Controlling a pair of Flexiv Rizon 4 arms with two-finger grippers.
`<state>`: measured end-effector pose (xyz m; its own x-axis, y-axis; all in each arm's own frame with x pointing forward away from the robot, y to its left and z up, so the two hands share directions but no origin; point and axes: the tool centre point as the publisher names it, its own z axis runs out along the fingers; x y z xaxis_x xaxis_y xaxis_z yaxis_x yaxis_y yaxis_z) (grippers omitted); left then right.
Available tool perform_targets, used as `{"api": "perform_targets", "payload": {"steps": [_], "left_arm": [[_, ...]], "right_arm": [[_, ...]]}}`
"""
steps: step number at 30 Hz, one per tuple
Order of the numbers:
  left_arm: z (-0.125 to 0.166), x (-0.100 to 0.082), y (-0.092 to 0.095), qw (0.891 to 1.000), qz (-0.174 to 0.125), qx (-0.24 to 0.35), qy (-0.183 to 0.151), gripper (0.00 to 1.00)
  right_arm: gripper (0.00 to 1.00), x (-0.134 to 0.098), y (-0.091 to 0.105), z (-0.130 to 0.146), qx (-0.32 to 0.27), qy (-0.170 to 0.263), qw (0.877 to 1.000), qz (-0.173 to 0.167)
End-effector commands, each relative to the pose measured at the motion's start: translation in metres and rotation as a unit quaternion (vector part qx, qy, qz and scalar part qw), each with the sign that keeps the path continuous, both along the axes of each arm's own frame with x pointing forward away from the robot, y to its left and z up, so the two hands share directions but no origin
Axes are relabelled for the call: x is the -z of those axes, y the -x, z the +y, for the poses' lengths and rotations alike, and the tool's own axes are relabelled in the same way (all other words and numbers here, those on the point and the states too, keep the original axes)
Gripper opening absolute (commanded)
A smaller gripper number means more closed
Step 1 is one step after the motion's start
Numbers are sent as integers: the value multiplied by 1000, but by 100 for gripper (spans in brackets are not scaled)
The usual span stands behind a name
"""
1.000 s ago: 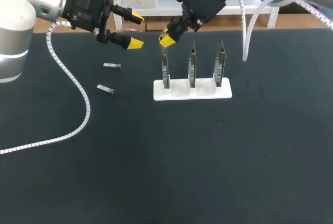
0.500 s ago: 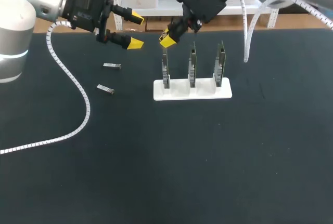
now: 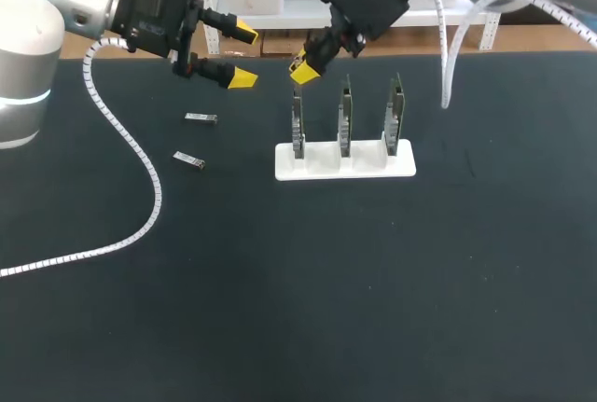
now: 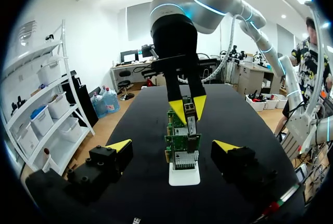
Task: Pick up the optical module with the left hand, and insert it into the network port with the right hand.
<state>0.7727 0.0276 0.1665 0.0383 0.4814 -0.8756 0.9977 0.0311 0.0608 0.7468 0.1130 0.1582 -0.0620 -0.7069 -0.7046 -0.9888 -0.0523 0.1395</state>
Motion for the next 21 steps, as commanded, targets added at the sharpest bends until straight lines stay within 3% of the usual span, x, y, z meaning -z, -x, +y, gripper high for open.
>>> {"api": "perform_targets", "payload": {"steps": [1, 13, 21], "left_arm": [[0, 0, -1, 1000, 1, 0, -2, 100], [0, 0, -1, 1000, 1, 0, -2, 100], [0, 0, -1, 1000, 1, 0, -2, 100]], "right_arm": [[0, 2, -2, -1, -2, 0, 1000, 5], [0, -8, -3, 4, -11, 2, 1000, -10], [0, 0, 4, 4, -6, 2, 1000, 9]]}}
